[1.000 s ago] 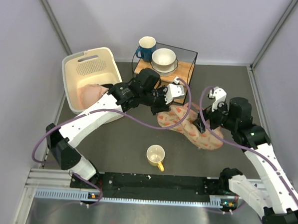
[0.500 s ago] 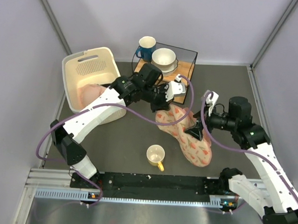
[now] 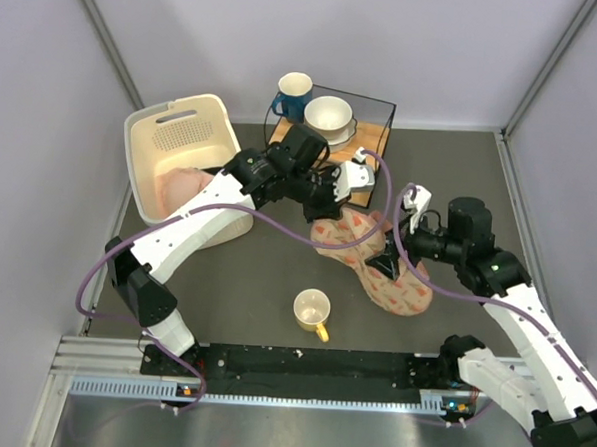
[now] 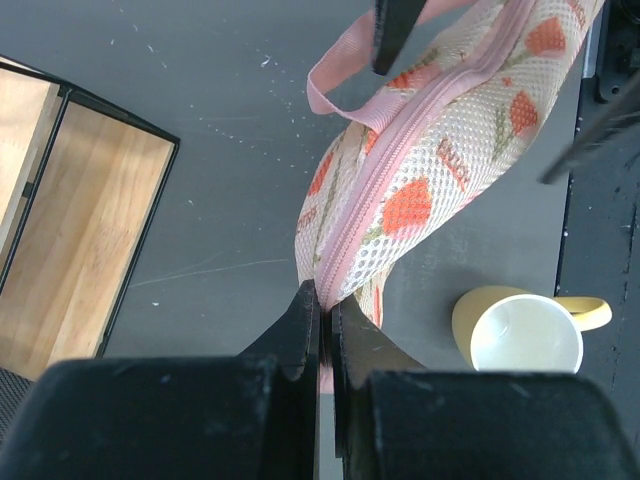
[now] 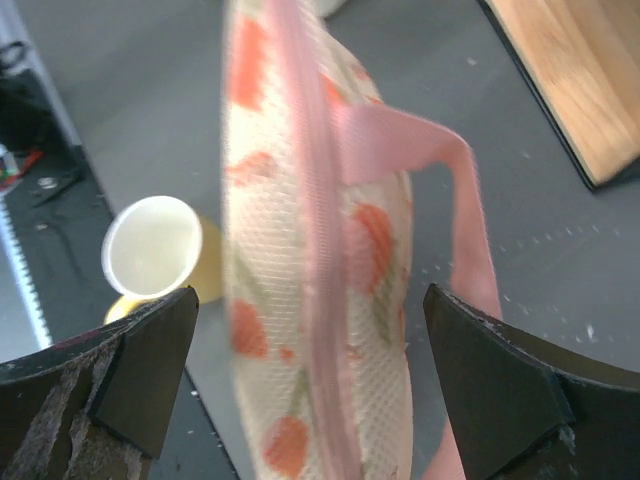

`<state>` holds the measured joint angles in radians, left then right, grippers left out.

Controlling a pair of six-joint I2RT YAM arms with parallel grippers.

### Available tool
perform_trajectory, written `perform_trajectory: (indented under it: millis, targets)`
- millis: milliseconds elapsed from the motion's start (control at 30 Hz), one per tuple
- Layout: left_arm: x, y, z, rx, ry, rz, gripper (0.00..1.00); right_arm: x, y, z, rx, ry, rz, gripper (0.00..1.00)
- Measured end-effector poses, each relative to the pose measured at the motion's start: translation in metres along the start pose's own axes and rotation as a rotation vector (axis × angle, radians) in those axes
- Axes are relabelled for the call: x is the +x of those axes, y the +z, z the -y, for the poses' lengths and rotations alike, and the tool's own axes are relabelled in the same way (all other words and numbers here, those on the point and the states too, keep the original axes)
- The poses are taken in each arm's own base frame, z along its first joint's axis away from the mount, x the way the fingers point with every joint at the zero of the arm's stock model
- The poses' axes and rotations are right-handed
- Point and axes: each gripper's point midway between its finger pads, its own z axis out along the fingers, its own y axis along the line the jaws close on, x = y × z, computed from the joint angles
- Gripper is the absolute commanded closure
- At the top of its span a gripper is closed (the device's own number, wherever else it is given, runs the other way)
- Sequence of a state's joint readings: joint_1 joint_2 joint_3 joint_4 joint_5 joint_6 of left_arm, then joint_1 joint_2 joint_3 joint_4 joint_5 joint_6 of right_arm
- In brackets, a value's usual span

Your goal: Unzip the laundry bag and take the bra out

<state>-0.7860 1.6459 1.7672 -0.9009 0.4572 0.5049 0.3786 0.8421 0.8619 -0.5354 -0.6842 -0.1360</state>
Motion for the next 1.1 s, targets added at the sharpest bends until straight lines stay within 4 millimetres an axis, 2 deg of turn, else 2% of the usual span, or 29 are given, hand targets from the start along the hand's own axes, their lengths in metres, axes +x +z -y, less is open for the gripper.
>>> perform_trajectory:
  millis: [167,233,300,400,433,467,500,533,600,633,667,700,767,867,967,1000,1067,1100]
  targets:
    - [-0.003,0.000,0.003,0.017,0.005,0.015,1.00,0.031,0.008,0.035,0.177,0.044,-0.075,0.13]
    - [-0.004,0.000,0.003,0.020,0.005,0.016,1.00,0.035,0.009,0.042,0.215,0.061,-0.080,0.13]
    - [-0.004,0.000,0.003,0.019,0.005,0.016,1.00,0.035,0.010,0.048,0.245,0.073,-0.070,0.19]
    - [-0.003,-0.001,0.003,0.018,0.007,0.015,1.00,0.034,0.012,0.051,0.269,0.091,-0.055,0.58]
    - [-0.003,-0.001,0.002,0.018,0.008,0.016,1.00,0.033,0.013,0.051,0.270,0.093,-0.048,0.86]
    - [-0.003,-0.001,0.002,0.018,0.008,0.016,1.00,0.032,0.013,0.050,0.266,0.099,-0.043,0.99]
    - [-0.004,-0.001,0.002,0.018,0.008,0.017,1.00,0.029,0.015,0.049,0.262,0.107,-0.034,1.00]
    - [-0.004,-0.001,0.002,0.017,0.004,0.017,0.77,0.028,0.015,0.048,0.257,0.120,-0.029,1.00]
    - [-0.006,-0.002,0.000,-0.001,-0.010,0.018,0.47,0.029,0.018,0.047,0.250,0.158,-0.027,1.00]
    - [-0.009,-0.005,-0.001,-0.005,-0.041,0.018,0.41,0.029,0.019,0.048,0.253,0.179,-0.025,1.00]
    - [-0.016,-0.008,-0.004,-0.011,-0.050,0.033,0.15,0.029,0.020,0.048,0.256,0.198,-0.026,1.00]
    - [-0.028,-0.012,-0.008,-0.020,-0.061,0.061,0.11,0.030,0.022,0.048,0.256,0.226,-0.028,1.00]
    - [-0.048,-0.026,-0.021,-0.046,-0.105,0.130,0.10,0.028,0.024,0.047,0.249,0.278,-0.015,1.00]
    - [-0.055,-0.053,-0.049,-0.098,-0.241,0.227,0.09,0.015,0.025,0.046,0.225,0.352,0.063,1.00]
    - [-0.035,-0.091,-0.089,-0.201,-0.445,0.339,0.01,-0.002,0.017,0.054,0.220,0.444,0.187,1.00]
    - [-0.026,-0.101,-0.096,-0.227,-0.497,0.362,0.01,-0.007,0.012,0.059,0.230,0.473,0.233,1.00]
    - [-0.007,-0.121,-0.102,-0.278,-0.606,0.428,0.01,-0.020,-0.003,0.072,0.256,0.527,0.375,1.00]
    - [-0.004,-0.128,-0.092,-0.270,-0.647,0.470,0.01,-0.026,-0.011,0.077,0.267,0.548,0.443,1.00]
